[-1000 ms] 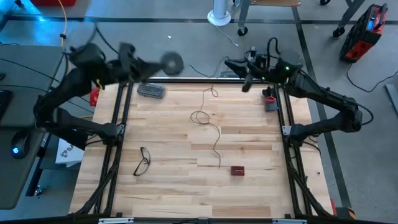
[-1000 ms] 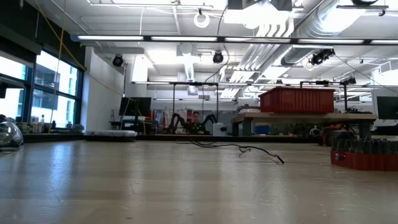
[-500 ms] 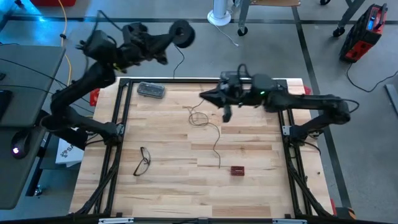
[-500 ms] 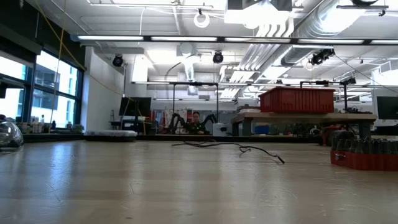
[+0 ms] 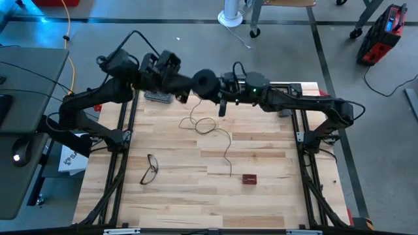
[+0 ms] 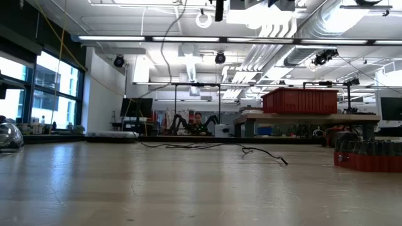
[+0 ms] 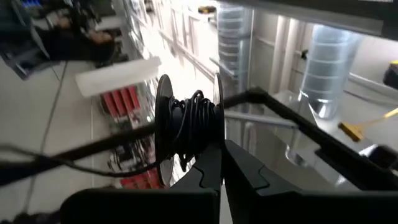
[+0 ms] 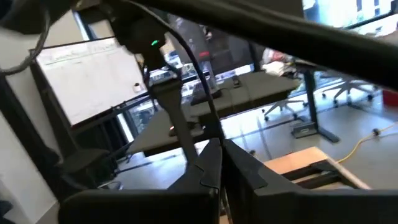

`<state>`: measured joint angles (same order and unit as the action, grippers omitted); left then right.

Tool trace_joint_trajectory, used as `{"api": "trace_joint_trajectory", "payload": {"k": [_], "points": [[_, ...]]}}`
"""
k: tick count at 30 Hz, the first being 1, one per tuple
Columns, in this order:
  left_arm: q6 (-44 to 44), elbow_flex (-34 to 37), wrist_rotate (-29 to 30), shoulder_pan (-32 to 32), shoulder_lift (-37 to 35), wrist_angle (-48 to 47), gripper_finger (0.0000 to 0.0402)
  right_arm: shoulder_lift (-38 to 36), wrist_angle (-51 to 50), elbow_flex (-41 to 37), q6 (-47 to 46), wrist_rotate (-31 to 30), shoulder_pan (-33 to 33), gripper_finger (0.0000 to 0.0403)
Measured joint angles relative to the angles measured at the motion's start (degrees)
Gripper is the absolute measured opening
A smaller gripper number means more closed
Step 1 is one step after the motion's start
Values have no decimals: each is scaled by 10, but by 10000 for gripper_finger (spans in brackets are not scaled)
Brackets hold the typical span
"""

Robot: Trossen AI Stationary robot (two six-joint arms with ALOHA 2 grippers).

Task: Coil cords
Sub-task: Uncoil the black wire from the spool

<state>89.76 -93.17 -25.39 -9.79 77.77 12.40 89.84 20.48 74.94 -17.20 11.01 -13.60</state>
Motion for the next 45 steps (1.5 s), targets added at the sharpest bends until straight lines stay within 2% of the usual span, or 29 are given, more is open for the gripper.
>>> {"api": "trace_joint_trajectory", "payload": {"k": [4,9,12,14,19,25,29,34,38,41,45], "points": [[-19,0,1,38,-22,-69,0,-28,-6,0,15,1,-45,0],[-74,0,15,74,-60,-274,0,-80,-54,0,42,1,-115,0],[-138,0,86,72,-88,-413,0,-127,-102,0,54,10,-156,0],[-180,0,124,61,-106,-469,0,-159,-137,0,64,13,-173,0],[-228,0,197,10,-153,-510,0,-241,-230,0,93,17,-190,0],[-291,0,337,-77,-195,-474,0,-318,-328,0,79,17,-171,0],[-316,0,366,-124,-188,-395,0,-330,-345,0,67,13,-112,0],[-287,-1,296,-154,-143,-225,0,-285,-330,0,71,-23,-21,0],[-214,-1,219,-157,-94,-107,0,-223,-292,0,85,-15,27,0],[-170,-1,181,-148,-62,-55,0,-165,-229,0,78,4,50,0],[-115,0,144,-131,-25,-31,0,-91,-144,0,66,18,70,0]]}}
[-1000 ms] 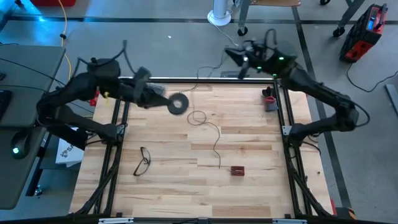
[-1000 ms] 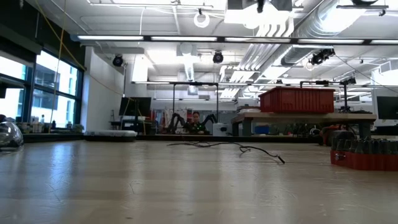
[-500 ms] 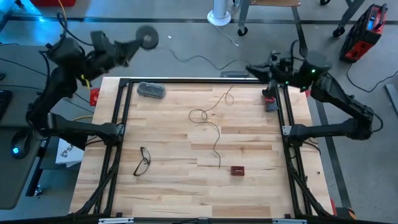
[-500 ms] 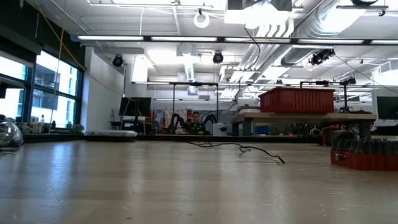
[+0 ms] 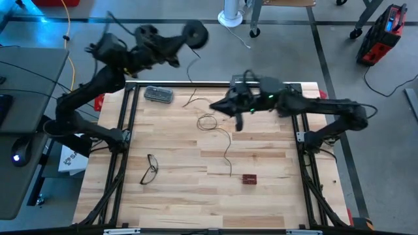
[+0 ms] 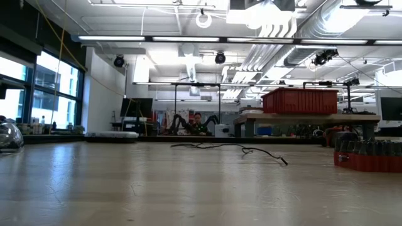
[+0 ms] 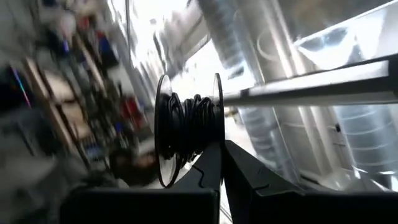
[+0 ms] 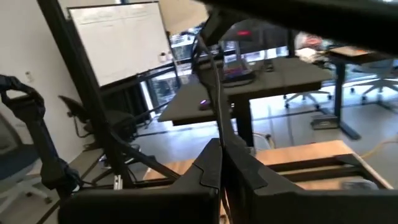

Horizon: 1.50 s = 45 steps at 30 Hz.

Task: Coil cords
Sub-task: Uncoil the black wire from the spool

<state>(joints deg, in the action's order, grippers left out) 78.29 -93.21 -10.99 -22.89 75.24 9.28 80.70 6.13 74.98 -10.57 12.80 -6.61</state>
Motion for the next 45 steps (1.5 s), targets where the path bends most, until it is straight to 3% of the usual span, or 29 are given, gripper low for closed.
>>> {"api": "trace_joint_trajectory", "payload": {"k": [6,18,21,25,29,33,36,39,45], "points": [[66,0,-80,57,12,3,0,45,19,0,-11,3,-21,0],[55,0,-72,203,38,-49,0,53,31,0,4,3,-122,0],[29,0,-66,223,22,-118,0,50,35,0,4,3,-157,0],[1,0,-61,242,-17,-278,0,24,28,0,4,7,-208,0],[-48,0,1,239,-62,-438,0,-26,-16,0,5,21,-254,0],[-122,0,123,200,-112,-518,0,-84,-86,0,12,50,-273,0],[-189,0,218,152,-144,-509,0,-126,-140,0,21,66,-265,0],[-259,0,280,99,-161,-419,0,-157,-181,0,13,76,-238,0],[-342,-1,191,21,-142,-180,0,-166,-163,0,1,65,-137,0]]}}
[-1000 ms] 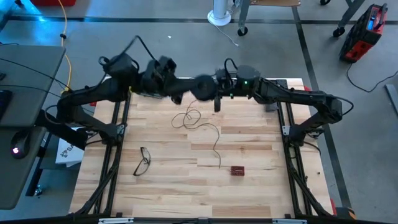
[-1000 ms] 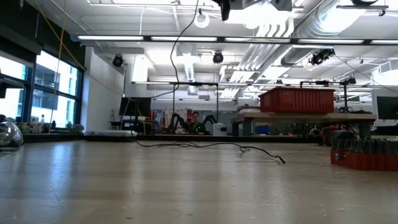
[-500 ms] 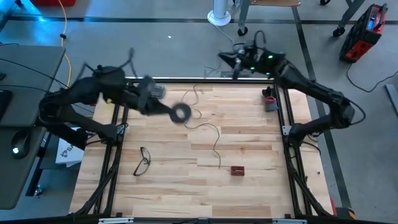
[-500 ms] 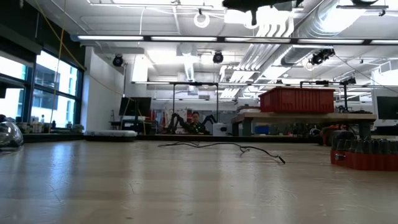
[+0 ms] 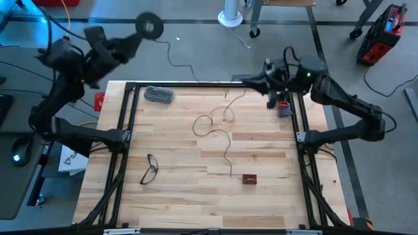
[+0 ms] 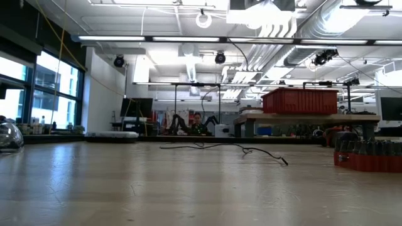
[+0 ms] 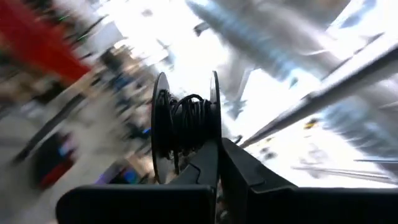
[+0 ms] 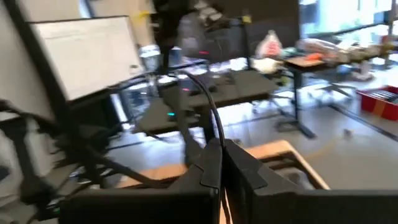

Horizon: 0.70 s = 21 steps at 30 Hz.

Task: Coil cords
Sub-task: Uncoil the black wire from the spool

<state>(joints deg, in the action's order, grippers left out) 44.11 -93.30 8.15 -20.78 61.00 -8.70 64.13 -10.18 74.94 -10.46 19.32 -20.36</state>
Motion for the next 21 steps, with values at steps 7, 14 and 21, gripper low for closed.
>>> {"api": "trace_joint_trajectory", "payload": {"k": [7,14,21], "points": [[177,0,-125,-22,66,115,0,76,93,0,4,-56,102,0],[338,1,-229,33,153,274,0,176,163,0,0,-57,112,0],[457,1,-332,114,172,229,0,201,179,0,2,-55,67,0]]}}
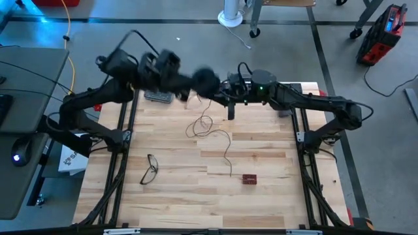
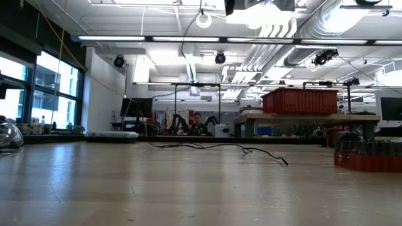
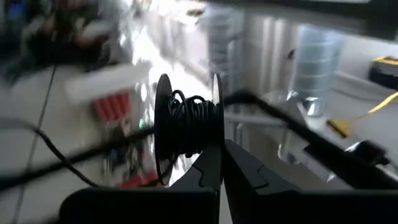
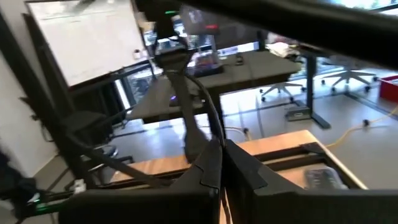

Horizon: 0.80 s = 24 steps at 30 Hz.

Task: Coil cords
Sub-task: Uncoil the black wire from the spool

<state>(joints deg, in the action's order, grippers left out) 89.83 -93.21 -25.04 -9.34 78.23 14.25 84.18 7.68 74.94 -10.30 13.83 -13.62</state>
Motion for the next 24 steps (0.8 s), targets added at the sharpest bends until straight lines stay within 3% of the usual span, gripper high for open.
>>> {"api": "trace_joint_trajectory", "payload": {"k": [8,11,15,20,24], "points": [[-8,1,2,81,7,-76,0,-1,5,0,4,2,-81,0],[-7,0,-30,97,5,-107,0,-8,1,0,3,3,-118,0],[-40,0,-48,107,-23,-289,0,-37,-15,0,-1,31,-168,0],[-154,0,-14,39,-86,-529,0,-104,-103,0,7,69,-204,0],[-231,0,57,-61,-124,-567,0,-160,-197,0,31,75,-204,0]]}}
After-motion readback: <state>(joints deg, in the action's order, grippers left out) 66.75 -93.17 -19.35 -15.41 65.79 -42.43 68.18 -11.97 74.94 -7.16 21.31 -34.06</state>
